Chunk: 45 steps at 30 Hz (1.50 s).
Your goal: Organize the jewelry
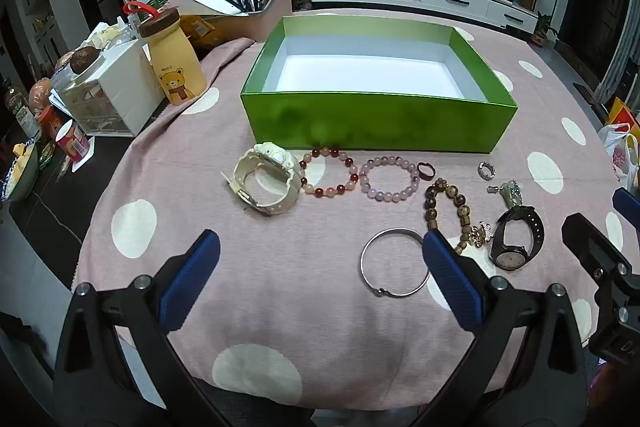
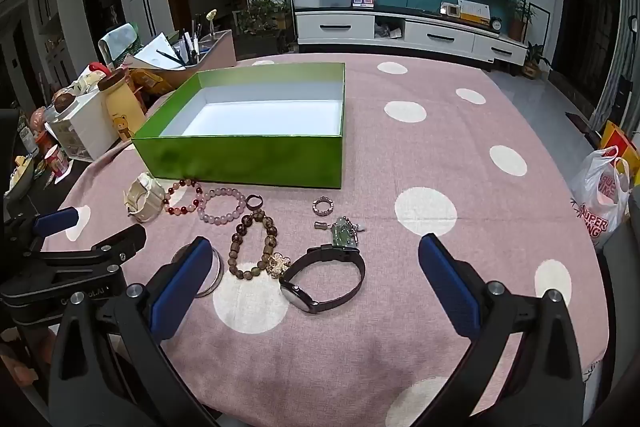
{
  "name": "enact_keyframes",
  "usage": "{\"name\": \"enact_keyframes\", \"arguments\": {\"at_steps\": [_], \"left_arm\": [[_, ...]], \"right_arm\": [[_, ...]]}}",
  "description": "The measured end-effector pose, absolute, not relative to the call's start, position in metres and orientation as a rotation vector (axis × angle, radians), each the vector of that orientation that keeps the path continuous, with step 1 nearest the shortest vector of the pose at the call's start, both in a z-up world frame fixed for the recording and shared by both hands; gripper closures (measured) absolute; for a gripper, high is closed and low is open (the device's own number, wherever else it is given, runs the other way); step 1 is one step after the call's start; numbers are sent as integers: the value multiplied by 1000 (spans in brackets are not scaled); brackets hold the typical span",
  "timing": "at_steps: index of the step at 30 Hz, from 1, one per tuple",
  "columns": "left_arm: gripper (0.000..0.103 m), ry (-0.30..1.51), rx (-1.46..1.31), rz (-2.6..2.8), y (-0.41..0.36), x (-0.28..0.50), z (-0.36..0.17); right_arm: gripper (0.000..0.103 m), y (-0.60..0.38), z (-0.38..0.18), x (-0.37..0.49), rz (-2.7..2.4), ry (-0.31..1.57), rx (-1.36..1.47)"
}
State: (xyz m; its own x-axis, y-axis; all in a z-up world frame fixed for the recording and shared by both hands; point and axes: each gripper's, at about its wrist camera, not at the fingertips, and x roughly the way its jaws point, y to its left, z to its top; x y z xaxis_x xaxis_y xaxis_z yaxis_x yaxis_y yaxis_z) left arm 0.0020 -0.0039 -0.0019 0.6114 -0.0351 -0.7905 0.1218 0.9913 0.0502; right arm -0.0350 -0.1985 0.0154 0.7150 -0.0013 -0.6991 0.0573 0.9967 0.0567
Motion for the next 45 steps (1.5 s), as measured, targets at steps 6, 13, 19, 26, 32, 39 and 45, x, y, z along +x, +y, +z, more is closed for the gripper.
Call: {"name": "enact_keyframes", "arguments": {"at_steps": [6, 13, 19, 26, 32, 39, 45], "left_arm": [[2, 909, 103, -90, -4, 2, -2], [2, 910, 103, -93, -6, 1, -3], [2, 912, 105, -94, -9, 1, -6], [2, 914, 104, -96, -8, 2, -6], [2, 915, 99, -104, -8, 3, -6], [2, 915, 92, -121, -9, 4, -8], [2, 926, 59, -151, 0, 8, -17]], "right_arm": [[1, -198, 14, -34, -35, 773, 75], [1, -199, 14, -35, -33, 775, 74], [1, -199, 14, -35, -35, 773, 73], [1, -200, 14, -34, -33, 776, 76], [1, -199, 13, -34, -34, 775, 75], [1, -204, 10, -32, -26, 777, 81], [1, -223, 6, -28, -18, 754, 115]]}}
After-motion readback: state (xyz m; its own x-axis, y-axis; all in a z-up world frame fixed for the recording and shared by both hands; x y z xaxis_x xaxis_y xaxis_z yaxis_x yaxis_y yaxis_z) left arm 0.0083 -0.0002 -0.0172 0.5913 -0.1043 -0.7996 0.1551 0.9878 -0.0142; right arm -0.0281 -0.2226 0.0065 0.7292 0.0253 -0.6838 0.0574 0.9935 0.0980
